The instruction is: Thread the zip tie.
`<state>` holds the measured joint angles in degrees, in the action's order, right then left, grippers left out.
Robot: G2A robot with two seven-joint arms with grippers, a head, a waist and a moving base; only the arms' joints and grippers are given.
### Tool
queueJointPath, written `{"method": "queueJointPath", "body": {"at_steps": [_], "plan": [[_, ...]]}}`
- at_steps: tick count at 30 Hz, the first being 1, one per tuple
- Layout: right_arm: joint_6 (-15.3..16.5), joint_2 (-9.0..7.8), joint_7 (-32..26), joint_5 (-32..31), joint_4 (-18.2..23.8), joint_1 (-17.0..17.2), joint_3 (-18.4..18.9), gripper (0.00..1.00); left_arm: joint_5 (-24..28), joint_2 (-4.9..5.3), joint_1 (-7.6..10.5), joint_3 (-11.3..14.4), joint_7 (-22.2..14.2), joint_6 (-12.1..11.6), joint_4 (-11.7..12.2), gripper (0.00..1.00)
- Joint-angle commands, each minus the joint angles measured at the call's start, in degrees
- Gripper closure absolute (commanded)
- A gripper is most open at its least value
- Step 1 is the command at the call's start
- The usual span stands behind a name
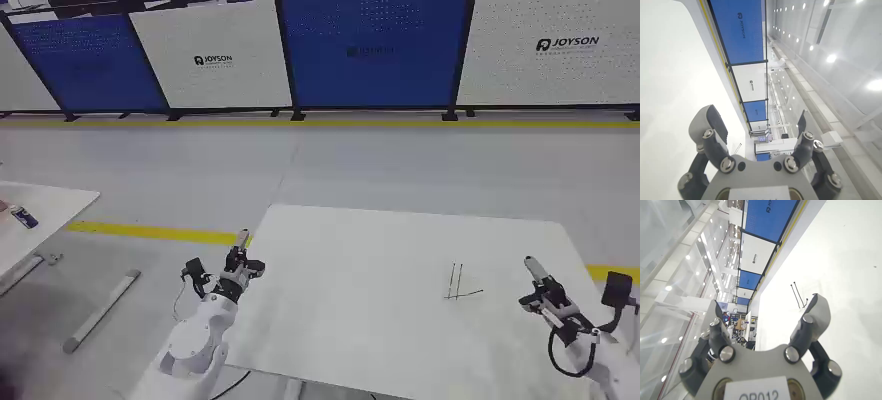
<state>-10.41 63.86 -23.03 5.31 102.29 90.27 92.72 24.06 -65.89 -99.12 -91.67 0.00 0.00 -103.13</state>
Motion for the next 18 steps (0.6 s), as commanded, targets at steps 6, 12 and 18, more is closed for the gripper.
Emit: {"method": "queueJointPath", "body": {"at_steps": [6,12,18], "plan": [[0.18,0.01,0.30,0.02,0.11,0.13,0.00,0.00,0.00,0.00,0.00,0.00,0.00,0.00,0.00,0.22],[0.37,-0.06,-1.32,0.28,0.43,-0.10,-0.08,0.00,0.00,0.00,0.00,0.00,0.00,0.00,0.00,0.00],[-2.68,-1.72,-19.66,-2.21,-3.46,-5.63,2.46,0.00,0.00,0.00,0.00,0.00,0.00,0.00,0.00,0.00]]}}
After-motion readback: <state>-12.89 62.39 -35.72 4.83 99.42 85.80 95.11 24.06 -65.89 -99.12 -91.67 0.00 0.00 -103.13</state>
